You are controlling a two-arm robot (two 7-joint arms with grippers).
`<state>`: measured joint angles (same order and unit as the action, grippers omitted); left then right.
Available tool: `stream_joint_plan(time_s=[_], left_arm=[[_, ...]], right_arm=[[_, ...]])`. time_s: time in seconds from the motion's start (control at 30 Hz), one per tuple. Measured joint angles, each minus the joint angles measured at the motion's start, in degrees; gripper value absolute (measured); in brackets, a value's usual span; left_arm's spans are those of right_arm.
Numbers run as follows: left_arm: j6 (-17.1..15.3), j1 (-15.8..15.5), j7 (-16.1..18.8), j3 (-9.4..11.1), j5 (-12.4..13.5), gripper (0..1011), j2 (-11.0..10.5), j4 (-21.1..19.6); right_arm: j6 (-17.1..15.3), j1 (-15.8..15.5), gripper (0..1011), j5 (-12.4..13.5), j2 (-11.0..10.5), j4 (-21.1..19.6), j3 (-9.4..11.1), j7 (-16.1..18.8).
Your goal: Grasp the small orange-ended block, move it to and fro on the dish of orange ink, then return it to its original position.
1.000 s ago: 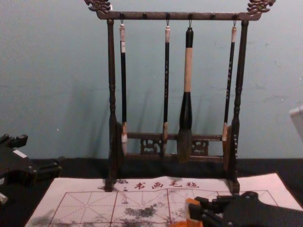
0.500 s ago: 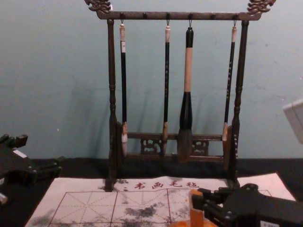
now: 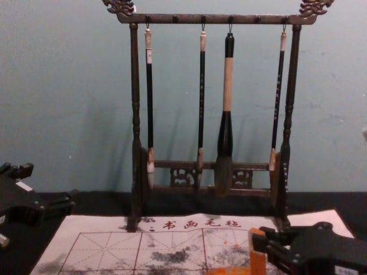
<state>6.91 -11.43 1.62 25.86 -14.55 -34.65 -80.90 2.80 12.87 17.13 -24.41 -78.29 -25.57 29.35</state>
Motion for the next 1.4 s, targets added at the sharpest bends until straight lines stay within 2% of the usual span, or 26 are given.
stream_joint_plan(time_s=[0.3, 0.63, 1.03, 1.4], left_arm=[[0.0, 0.0, 0.0, 0.0, 0.0, 1001, 0.0, 0.0], [0.0, 0.0, 0.0, 0.0, 0.0, 1001, 0.0, 0.0], [0.0, 0.0, 0.0, 0.0, 0.0, 1001, 0.0, 0.0], [0.0, 0.0, 0.0, 0.0, 0.0, 1001, 0.0, 0.0]], right_arm=[[-0.58, -2.27, 80, 0.56, -1.31, -2.58, 0.86, 0.0], [-0.69, -3.66, 80, 1.08, -1.9, -4.37, 0.03, 1.41], [-0.34, -2.44, 80, 0.99, -1.21, -3.71, -1.53, 2.34], [0.19, -0.28, 80, 0.53, 0.06, -1.28, -2.29, 2.29]])
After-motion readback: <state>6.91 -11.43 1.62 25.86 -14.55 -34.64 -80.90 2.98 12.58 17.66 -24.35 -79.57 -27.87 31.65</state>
